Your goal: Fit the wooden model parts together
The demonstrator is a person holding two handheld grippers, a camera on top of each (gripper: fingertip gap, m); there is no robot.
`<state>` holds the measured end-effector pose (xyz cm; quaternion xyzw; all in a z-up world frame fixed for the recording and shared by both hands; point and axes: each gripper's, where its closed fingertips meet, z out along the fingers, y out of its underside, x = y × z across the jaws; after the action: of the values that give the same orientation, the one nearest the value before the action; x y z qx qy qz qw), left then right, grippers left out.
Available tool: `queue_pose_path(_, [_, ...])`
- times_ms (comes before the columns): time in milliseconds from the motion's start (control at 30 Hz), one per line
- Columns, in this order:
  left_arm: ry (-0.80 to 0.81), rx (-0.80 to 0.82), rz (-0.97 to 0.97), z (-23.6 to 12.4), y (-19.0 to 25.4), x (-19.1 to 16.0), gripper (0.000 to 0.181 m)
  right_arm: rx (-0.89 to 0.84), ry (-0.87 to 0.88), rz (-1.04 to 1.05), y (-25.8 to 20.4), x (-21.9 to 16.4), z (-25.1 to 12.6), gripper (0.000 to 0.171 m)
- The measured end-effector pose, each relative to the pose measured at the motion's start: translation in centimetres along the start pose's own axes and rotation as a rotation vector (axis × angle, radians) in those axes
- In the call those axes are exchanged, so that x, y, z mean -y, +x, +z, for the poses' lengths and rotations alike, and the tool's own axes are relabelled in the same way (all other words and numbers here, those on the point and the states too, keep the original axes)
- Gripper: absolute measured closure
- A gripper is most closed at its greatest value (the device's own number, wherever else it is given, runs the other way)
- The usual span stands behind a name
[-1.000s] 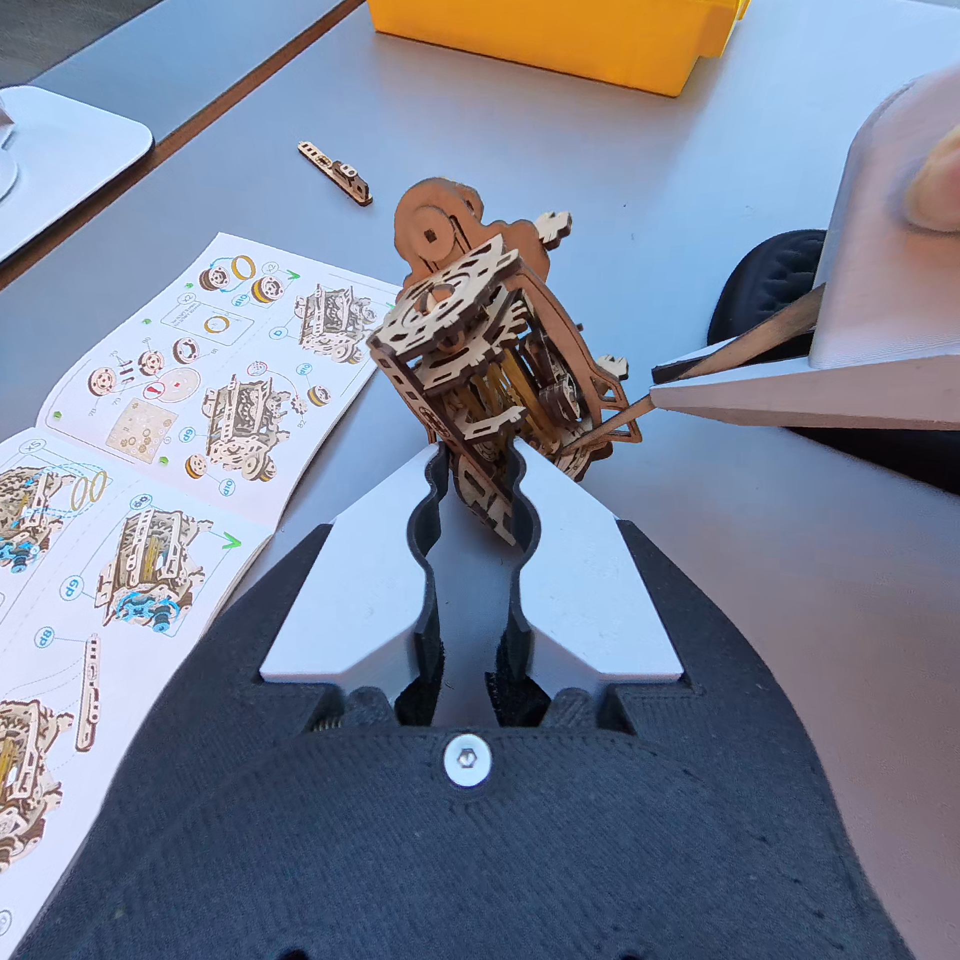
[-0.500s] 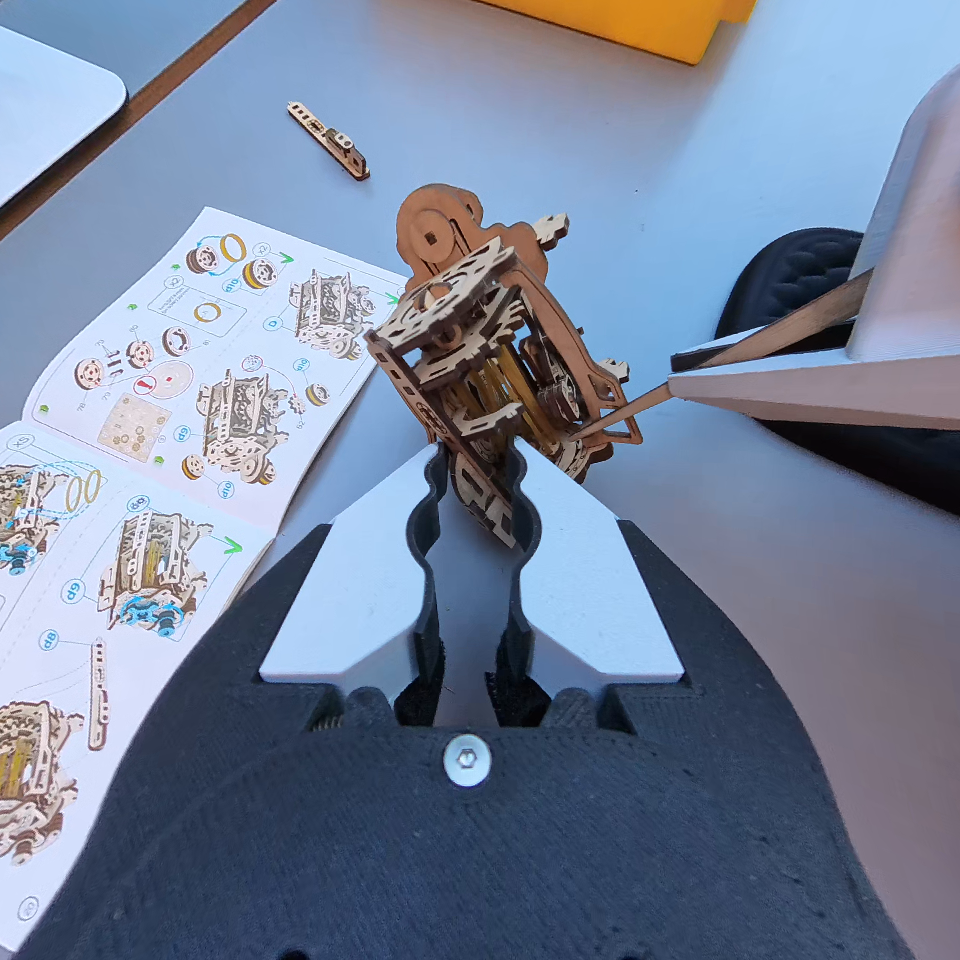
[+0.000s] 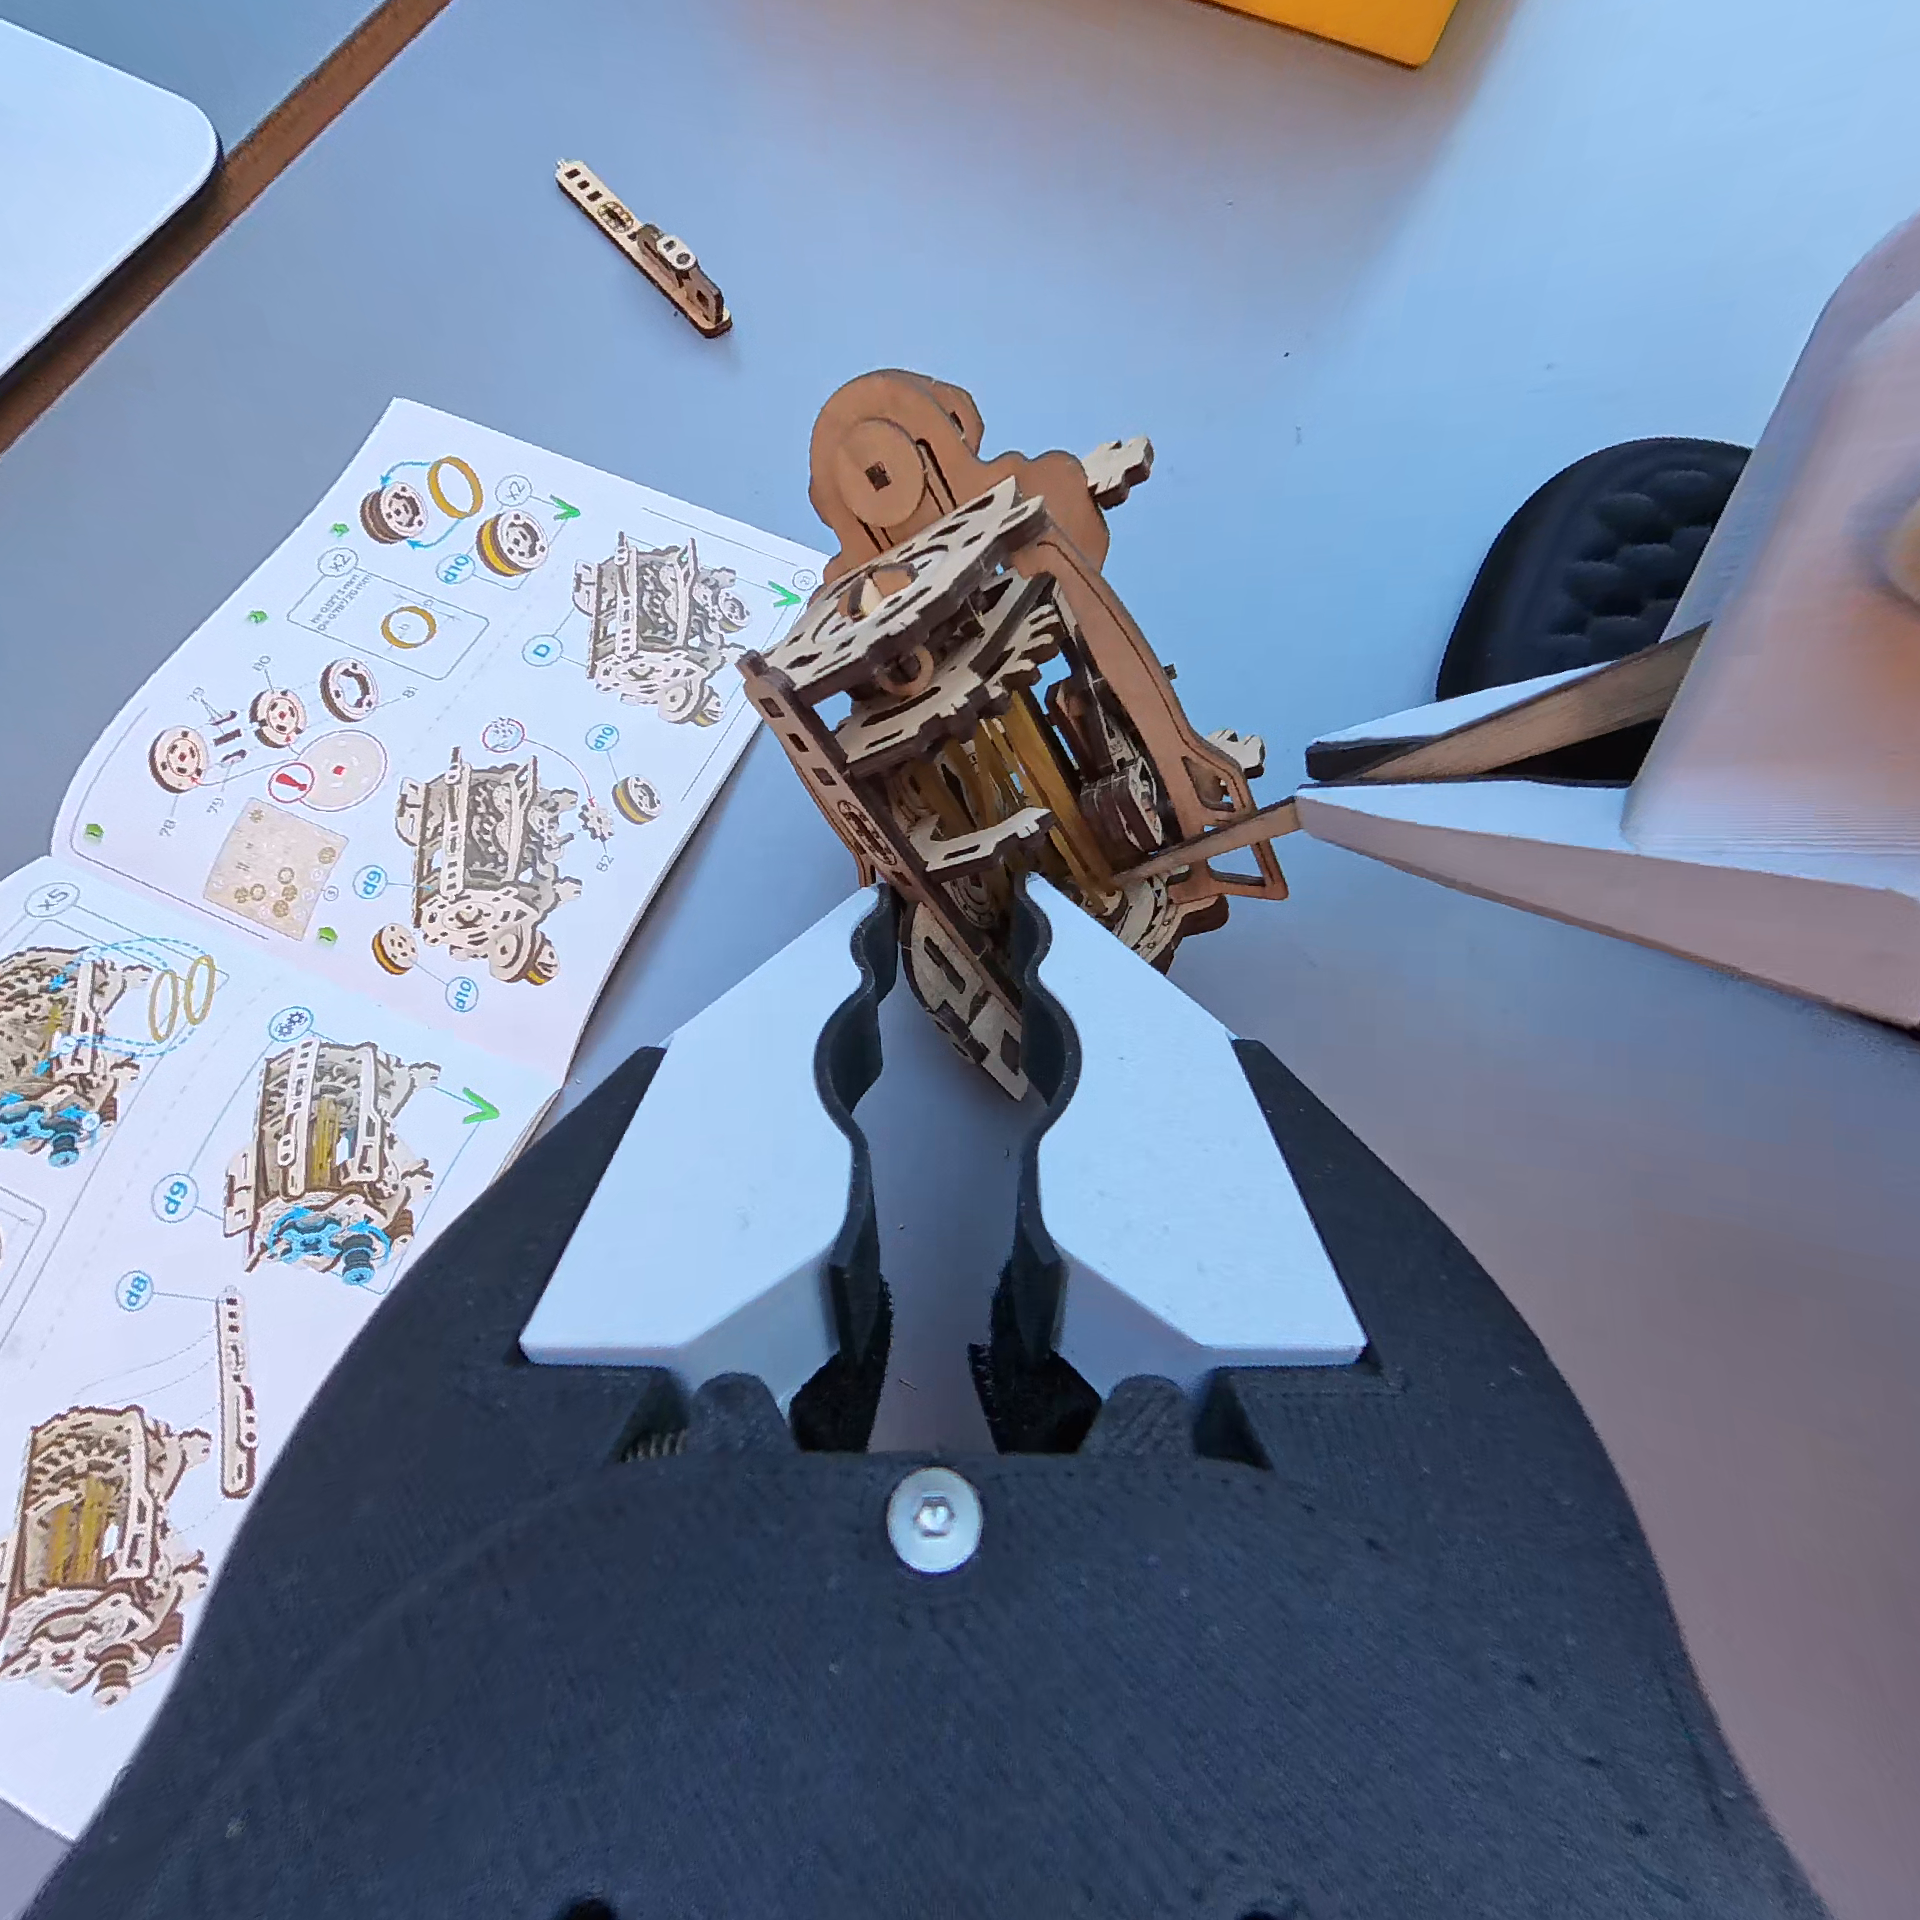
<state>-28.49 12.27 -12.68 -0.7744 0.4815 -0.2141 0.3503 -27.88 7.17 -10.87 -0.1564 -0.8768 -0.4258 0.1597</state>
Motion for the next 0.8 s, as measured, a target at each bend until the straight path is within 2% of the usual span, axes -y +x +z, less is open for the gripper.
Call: queue_pose_path(800, [0.01, -0.008, -0.012, 0.22, -0.17, 0.17, 0.164, 0.028, -0.01, -0.051, -0.16, -0.17, 0.4, 0.169])
